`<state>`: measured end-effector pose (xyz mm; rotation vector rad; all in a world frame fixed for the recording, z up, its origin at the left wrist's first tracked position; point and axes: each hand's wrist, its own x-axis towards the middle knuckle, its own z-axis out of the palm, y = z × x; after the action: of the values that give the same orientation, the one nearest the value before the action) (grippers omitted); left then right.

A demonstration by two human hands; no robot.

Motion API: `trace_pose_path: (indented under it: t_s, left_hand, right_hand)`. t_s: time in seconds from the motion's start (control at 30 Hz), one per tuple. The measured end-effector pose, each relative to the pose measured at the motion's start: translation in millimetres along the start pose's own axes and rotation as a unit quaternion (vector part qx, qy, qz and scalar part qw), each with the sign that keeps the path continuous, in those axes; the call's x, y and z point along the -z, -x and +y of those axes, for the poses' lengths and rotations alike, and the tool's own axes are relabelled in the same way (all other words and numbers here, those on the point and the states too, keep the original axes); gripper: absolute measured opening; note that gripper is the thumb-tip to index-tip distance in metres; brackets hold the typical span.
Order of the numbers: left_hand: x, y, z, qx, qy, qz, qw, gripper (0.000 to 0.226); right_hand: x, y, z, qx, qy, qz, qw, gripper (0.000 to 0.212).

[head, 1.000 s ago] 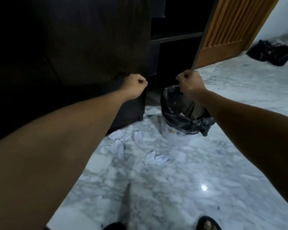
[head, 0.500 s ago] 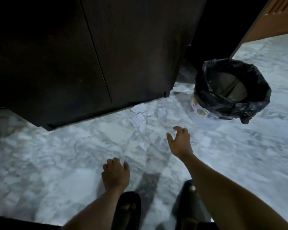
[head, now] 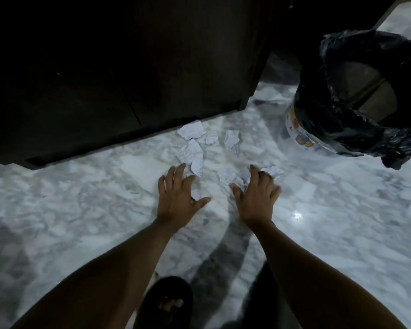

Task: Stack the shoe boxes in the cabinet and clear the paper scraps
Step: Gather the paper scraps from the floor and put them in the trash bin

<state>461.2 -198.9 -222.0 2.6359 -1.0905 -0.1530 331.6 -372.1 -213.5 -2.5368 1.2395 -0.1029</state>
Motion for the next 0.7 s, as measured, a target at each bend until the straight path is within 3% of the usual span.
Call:
trace_pose_path:
  t_s: [0.07,0.17,0.27,0.37,0.47,0.53,0.7]
  left_hand:
    - [-2.5,-19.8,-5.4,-0.019,-0.007,0.007,1.0,0.082]
    - [1.6,-45.8,-14.4,-0.059,-0.022,0.025,0.998,0.102]
    - [10.1,-77.1,-22.5,-0.114,-0.042,-0.007,0.993,0.134]
    - [15.8,-111.4,-21.6,-0.151,-0.083,-0.071,0.983,0.149]
    - [12.9,-133.6,-23.5,-0.187,-0.08,-0.134,0.97,0.136]
    - [7.2,-132.0,-27.4,-0.2,-0.079,-0.137,0.967,0.119]
    - [-1.5,-89.1,-30.6,-0.189,0.073,-0.02,0.979,0.065]
  right_hand:
    - [4.3,-12.3,7.6,0.035,0.0,0.029,0.999,0.073]
    - [12.4,-35.8,14.9,0.104,-0.008,0.028,0.994,0.09]
    - [16.1,-65.9,9.5,0.164,0.005,-0.034,0.986,0.112]
    - [12.5,-97.8,0.7,0.222,-0.001,-0.12,0.968,0.112]
    - [7.3,-110.6,0.8,0.261,0.045,-0.149,0.953,0.09]
    - [4.2,-104.6,4.1,0.273,0.068,-0.144,0.949,0.076]
    - [3.8,-70.5,11.3,0.287,-0.001,-0.123,0.95,0.051]
